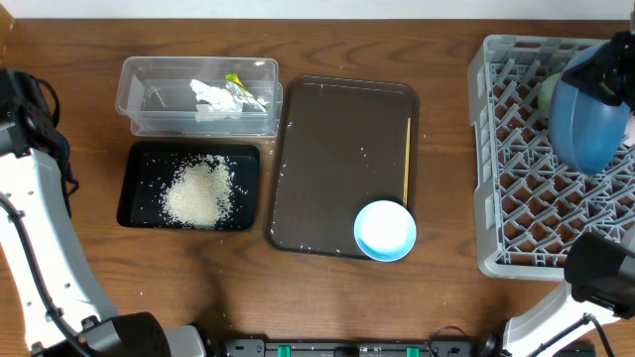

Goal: Sort waste into correct bins and load items into the dishwasher rack
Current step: 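Lower the blue plate into the rack's right side and release it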

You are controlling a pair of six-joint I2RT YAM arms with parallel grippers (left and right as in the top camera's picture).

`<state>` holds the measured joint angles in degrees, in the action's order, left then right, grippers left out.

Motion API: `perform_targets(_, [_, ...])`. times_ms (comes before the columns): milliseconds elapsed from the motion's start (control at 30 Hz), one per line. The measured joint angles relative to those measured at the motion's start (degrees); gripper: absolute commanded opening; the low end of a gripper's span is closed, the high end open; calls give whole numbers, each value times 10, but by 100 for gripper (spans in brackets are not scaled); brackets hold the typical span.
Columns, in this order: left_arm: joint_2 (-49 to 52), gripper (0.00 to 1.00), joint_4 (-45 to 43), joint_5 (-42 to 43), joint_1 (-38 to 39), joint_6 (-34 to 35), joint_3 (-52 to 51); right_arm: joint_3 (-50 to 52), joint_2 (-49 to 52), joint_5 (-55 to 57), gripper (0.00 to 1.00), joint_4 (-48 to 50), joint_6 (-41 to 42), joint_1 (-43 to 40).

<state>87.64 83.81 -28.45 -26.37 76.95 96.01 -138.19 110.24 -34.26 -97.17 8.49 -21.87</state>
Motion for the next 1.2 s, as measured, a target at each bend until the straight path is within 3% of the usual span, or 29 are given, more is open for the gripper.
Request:
perform_targets(167, [0,92,0,0,0,0,0,71,-1,0,1,7,-1,0])
perform_targets(367, [0,92,0,0,0,0,0,211,-35,-7,1,80,-4,-7])
perform_targets(667, [0,92,0,0,0,0,0,402,-237,-34,1,226,-14,-79])
perform_targets(833, [0,92,0,0,0,0,0,474,-304,-128,1,322,-45,-121])
perform_targets(1200, [0,92,0,0,0,0,0,628,-282,-298,1,529,-60,-141])
